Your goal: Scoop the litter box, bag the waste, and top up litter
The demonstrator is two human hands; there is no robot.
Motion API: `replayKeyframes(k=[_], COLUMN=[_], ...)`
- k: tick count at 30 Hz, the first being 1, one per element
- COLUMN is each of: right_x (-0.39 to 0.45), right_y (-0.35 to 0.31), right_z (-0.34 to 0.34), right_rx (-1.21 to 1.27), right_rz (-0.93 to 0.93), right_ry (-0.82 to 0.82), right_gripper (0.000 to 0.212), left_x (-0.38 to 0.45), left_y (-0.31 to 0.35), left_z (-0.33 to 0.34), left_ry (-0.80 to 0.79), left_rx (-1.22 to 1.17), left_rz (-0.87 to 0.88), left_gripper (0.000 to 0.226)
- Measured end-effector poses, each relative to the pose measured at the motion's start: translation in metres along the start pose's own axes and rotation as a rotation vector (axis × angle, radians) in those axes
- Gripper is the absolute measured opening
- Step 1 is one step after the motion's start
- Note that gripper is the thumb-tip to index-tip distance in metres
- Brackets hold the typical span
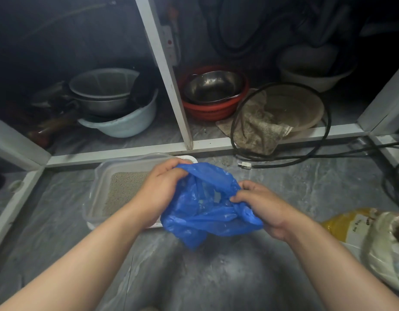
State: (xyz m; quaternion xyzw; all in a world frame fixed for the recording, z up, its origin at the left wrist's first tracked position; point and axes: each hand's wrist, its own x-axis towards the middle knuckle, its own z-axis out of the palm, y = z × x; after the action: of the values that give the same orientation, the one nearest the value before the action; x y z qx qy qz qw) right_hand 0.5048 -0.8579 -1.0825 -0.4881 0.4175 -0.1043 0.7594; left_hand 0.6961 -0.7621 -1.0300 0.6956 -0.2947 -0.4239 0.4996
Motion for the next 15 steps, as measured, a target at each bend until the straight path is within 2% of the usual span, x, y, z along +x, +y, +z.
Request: replayKeyframes(k=[2, 6, 9, 13, 15], right_x=[0.002, 0.002, 0.001, 0.008, 0.012], right_y=[0.002, 0.003, 0.001, -0.001, -0.001], right_z=[-0.002, -0.011, -0.013, -0.013, -0.011], right_rx=[-0.19, -0.409, -0.452, -0.495, -0.43], right_rz=[-0.016, 0.045, 0.057, -0.035, -0.05], right_ry=[0.046, 0.049, 0.085, 0.268, 0.289], right_gripper=[0.014, 0.021, 0.022, 0.025, 0.023], left_x=[0.0, 0.001, 0.004, 0.004, 0.002], left_y=[0.0, -0.001, -0.005, -0.011, -0.012], left_z=[0.002, 0.005, 0.002, -0.002, -0.004], left_ry=[-0.006, 0.02, 0.049, 0.066, 0.046], left_rx=[-0.035, 0.028, 0.099, 0.261, 0.302], left_rz=[-0.066, -0.05, -0.023, 0.041, 0.109], left_gripper=[0.018, 0.018, 0.022, 0.027, 0.029])
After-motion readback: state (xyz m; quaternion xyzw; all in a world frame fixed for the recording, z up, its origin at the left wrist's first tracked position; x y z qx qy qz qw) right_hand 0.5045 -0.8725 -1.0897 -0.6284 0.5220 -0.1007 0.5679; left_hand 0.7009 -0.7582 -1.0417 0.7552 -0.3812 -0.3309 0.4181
